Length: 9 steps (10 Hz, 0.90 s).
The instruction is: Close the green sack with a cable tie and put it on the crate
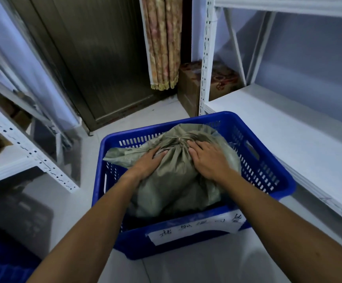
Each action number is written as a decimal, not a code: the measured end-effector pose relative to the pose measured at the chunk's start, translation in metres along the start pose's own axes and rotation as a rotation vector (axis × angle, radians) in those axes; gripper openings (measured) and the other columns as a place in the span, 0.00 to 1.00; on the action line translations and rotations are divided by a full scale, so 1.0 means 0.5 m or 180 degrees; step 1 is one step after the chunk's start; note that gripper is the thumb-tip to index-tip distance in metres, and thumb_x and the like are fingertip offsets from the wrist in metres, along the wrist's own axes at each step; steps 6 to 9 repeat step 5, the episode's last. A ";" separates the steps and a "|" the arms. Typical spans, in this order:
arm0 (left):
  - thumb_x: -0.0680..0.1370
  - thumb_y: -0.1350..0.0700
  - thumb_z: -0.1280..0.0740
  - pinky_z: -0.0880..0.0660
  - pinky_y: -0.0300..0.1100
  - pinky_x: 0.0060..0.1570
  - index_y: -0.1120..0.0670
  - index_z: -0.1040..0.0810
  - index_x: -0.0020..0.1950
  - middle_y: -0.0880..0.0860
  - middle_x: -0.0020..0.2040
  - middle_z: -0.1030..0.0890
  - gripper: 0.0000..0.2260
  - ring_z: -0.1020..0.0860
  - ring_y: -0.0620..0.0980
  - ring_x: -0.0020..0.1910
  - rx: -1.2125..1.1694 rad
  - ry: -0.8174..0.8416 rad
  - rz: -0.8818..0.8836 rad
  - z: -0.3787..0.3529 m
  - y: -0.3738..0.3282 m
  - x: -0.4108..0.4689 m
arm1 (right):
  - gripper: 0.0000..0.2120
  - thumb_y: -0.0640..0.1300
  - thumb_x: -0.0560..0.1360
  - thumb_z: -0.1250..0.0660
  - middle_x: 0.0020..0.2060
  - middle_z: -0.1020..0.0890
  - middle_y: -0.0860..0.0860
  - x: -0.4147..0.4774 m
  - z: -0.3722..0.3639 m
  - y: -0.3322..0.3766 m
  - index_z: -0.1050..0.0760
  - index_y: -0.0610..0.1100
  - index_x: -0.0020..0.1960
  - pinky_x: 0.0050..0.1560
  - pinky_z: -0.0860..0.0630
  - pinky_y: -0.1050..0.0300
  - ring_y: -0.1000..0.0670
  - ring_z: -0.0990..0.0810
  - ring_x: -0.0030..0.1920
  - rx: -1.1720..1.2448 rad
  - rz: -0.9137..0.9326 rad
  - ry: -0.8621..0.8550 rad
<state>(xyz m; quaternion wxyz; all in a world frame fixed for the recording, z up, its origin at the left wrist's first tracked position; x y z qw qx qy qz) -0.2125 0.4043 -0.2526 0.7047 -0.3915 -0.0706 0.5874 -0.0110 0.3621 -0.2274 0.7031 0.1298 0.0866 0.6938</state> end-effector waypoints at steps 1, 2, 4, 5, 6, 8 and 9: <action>0.78 0.30 0.46 0.43 0.50 0.75 0.43 0.39 0.79 0.53 0.79 0.36 0.33 0.37 0.55 0.77 0.0086 -0.0028 -0.0010 0.012 -0.024 -0.013 | 0.29 0.64 0.81 0.59 0.79 0.40 0.50 0.004 -0.010 -0.004 0.49 0.57 0.80 0.78 0.49 0.44 0.47 0.42 0.78 0.0064 -0.0105 0.0473; 0.74 0.24 0.49 0.40 0.54 0.75 0.44 0.37 0.78 0.53 0.78 0.34 0.37 0.35 0.55 0.76 0.0255 -0.0234 -0.0148 0.044 -0.067 -0.049 | 0.34 0.71 0.77 0.60 0.80 0.43 0.51 -0.010 0.009 -0.010 0.52 0.58 0.80 0.78 0.50 0.41 0.47 0.44 0.79 -0.0010 -0.0061 0.0717; 0.67 0.22 0.39 0.42 0.58 0.76 0.44 0.47 0.81 0.52 0.82 0.45 0.48 0.43 0.57 0.79 0.1309 -0.0077 -0.0201 0.032 -0.112 -0.177 | 0.35 0.71 0.78 0.53 0.81 0.47 0.50 -0.129 0.117 0.006 0.52 0.57 0.80 0.76 0.50 0.39 0.45 0.47 0.80 0.0016 0.0099 0.0664; 0.75 0.32 0.36 0.34 0.55 0.72 0.47 0.40 0.79 0.54 0.78 0.35 0.37 0.34 0.57 0.75 0.1742 -0.0244 -0.0535 0.027 -0.154 -0.231 | 0.34 0.68 0.79 0.49 0.80 0.44 0.49 -0.185 0.177 0.019 0.50 0.55 0.80 0.75 0.45 0.38 0.44 0.44 0.79 -0.0124 0.0218 0.0470; 0.75 0.32 0.36 0.34 0.55 0.72 0.47 0.40 0.79 0.54 0.78 0.35 0.37 0.34 0.57 0.75 0.1742 -0.0244 -0.0535 0.027 -0.154 -0.231 | 0.34 0.68 0.79 0.49 0.80 0.44 0.49 -0.185 0.177 0.019 0.50 0.55 0.80 0.75 0.45 0.38 0.44 0.44 0.79 -0.0124 0.0218 0.0470; 0.75 0.32 0.36 0.34 0.55 0.72 0.47 0.40 0.79 0.54 0.78 0.35 0.37 0.34 0.57 0.75 0.1742 -0.0244 -0.0535 0.027 -0.154 -0.231 | 0.34 0.68 0.79 0.49 0.80 0.44 0.49 -0.185 0.177 0.019 0.50 0.55 0.80 0.75 0.45 0.38 0.44 0.44 0.79 -0.0124 0.0218 0.0470; 0.75 0.32 0.36 0.34 0.55 0.72 0.47 0.40 0.79 0.54 0.78 0.35 0.37 0.34 0.57 0.75 0.1742 -0.0244 -0.0535 0.027 -0.154 -0.231 | 0.34 0.68 0.79 0.49 0.80 0.44 0.49 -0.185 0.177 0.019 0.50 0.55 0.80 0.75 0.45 0.38 0.44 0.44 0.79 -0.0124 0.0218 0.0470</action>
Point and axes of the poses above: each hand's wrist, its own x-axis towards the middle knuckle, its own z-axis out of the back of the hand, y = z × x, the point moved 10 cm from there along x, towards the middle knuckle
